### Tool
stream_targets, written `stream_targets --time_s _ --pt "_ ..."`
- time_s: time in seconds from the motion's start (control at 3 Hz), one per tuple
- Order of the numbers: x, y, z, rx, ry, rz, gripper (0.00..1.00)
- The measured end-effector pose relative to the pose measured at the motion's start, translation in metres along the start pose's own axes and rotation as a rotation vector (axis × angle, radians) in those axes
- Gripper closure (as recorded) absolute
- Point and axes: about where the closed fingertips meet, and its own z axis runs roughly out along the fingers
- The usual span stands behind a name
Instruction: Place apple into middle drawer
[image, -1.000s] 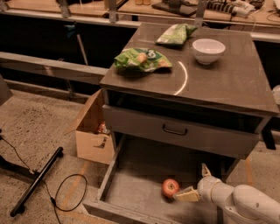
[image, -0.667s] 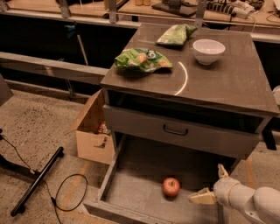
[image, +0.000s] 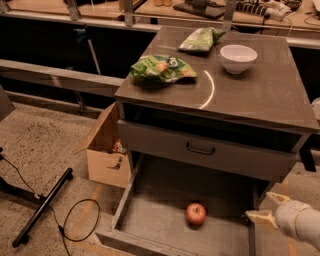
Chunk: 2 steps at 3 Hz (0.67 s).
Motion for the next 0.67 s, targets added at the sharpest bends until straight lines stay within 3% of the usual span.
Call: stream_targets --time_s 0.33,0.67 --pt "0.001 -0.023 -0.048 0.073 0.070 -0.006 0.63" --pt "-0.001 -0.035 -0.065 0.109 0.079 -0.006 0.86"
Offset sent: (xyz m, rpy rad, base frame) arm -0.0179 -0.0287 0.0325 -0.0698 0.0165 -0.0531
